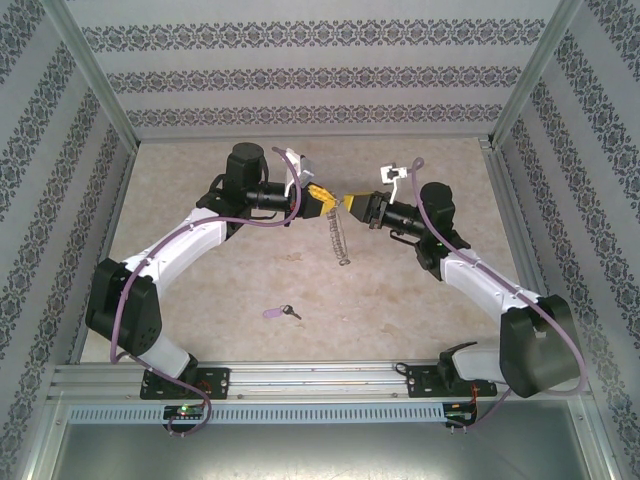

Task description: Put the keys on the keyring

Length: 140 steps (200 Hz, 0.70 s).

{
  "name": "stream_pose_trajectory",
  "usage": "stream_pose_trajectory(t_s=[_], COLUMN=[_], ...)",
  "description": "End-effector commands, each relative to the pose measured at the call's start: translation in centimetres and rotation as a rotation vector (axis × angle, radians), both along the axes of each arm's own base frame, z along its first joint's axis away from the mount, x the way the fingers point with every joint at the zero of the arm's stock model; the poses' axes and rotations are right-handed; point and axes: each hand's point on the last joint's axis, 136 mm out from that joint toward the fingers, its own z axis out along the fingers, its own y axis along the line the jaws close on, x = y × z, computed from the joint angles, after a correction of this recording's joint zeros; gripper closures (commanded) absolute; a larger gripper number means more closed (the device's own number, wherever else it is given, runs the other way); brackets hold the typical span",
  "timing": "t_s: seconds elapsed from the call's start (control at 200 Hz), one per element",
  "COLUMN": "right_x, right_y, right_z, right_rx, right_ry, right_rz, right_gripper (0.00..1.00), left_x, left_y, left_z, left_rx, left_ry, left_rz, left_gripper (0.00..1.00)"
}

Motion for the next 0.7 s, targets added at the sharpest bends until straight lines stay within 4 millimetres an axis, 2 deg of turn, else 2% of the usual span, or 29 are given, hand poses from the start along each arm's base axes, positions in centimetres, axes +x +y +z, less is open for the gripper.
stream_pose_trajectory(t_s=[0.0,0.175,0.325,0.465,0.694], right_x=[0.6,0.2,-0.5,-1.9,-4.4], right_y=[-0.1,-0.6,-2.1,-2.7,-2.5], right_z=[2.2,2.2,1.8,1.9,2.9], right_rx=[0.035,0.036,0.038,0.041,0.05], right_ry=[-0.061,-0.06,-0.061,-0.084,-0.127], right_rz=[-0.011,-0.02,-0.06,-0.059,-0.015], right_gripper=[0.76,0.76,0.76,0.77,0.78], left_x=[-1.0,-1.0,-1.1,-1.2,-1.7], left_y=[-0.6,-0.7,-0.7,-0.9,-0.9], left_z=[0.5,0.5,1.0,1.6,2.7], left_rx=[-0.033,-0.044,-0.073,-0.111,-0.16], left_ry=[-0.001,0.026,0.034,0.071,0.082], left_rz=[-0.057,-0.064,-0.072,-0.089,-0.119], left_gripper=[1.0,1.0,1.0,1.0,1.0])
